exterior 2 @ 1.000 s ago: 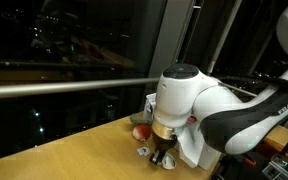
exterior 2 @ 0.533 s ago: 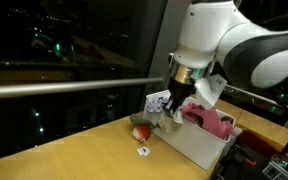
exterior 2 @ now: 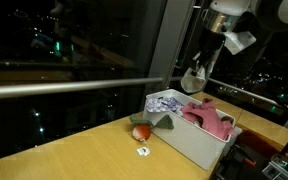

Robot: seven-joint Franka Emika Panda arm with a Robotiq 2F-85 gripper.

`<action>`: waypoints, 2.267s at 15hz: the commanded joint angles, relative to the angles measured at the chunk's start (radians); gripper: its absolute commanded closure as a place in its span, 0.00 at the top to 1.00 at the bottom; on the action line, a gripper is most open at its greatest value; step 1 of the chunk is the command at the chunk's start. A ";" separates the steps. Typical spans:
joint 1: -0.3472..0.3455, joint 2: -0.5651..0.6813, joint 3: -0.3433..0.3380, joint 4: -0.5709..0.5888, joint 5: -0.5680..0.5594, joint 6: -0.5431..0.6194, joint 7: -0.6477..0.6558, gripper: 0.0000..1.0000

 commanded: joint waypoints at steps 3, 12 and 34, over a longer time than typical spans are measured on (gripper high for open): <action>-0.083 0.021 0.058 -0.051 0.001 0.038 0.000 0.01; -0.098 -0.005 0.077 -0.129 0.020 0.071 0.011 0.82; 0.117 0.606 0.089 0.477 -0.001 0.012 -0.172 1.00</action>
